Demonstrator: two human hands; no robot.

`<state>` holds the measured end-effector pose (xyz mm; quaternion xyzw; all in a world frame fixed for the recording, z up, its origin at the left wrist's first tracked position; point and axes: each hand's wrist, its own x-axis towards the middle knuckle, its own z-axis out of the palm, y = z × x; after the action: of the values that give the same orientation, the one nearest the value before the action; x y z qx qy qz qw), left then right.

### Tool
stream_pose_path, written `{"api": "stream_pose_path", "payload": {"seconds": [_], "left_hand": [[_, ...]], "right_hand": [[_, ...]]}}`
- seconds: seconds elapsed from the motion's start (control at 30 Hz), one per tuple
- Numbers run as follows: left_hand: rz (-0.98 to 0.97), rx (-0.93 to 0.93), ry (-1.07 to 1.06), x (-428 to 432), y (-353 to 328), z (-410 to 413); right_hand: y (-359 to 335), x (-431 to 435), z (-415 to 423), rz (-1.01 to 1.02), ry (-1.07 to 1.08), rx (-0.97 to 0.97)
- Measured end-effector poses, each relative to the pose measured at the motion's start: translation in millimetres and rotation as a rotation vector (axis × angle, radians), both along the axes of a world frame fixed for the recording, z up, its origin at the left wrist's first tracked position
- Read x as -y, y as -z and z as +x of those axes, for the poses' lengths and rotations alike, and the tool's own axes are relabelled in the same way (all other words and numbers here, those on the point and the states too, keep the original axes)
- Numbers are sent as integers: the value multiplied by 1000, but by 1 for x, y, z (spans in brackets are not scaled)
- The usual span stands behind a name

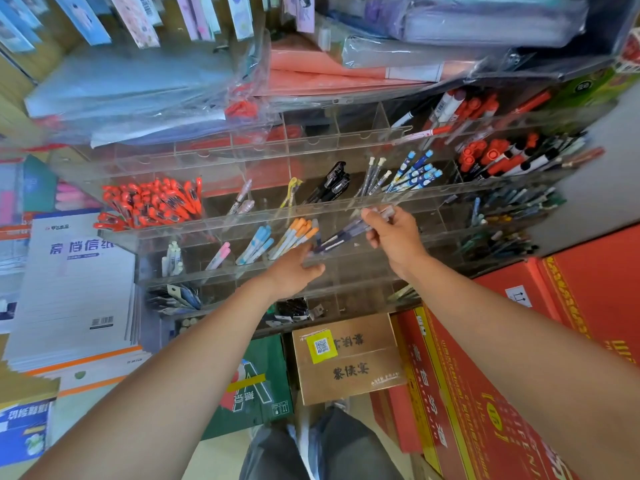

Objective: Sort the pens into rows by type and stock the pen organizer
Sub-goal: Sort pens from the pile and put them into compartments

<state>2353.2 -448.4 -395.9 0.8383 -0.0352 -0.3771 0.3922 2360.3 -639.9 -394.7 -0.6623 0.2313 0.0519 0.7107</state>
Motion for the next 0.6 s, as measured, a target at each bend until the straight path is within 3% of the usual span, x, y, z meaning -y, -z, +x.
{"api": "stream_pose_path", "payload": {"seconds": [0.17,0.6], "left_hand": [[48,-6,-13,-5,3,1],[94,-3,-34,-12,20,2]], "right_hand": [[1,1,10,-61,122,25],[47,-35,17,-400,-133,-31]]}}
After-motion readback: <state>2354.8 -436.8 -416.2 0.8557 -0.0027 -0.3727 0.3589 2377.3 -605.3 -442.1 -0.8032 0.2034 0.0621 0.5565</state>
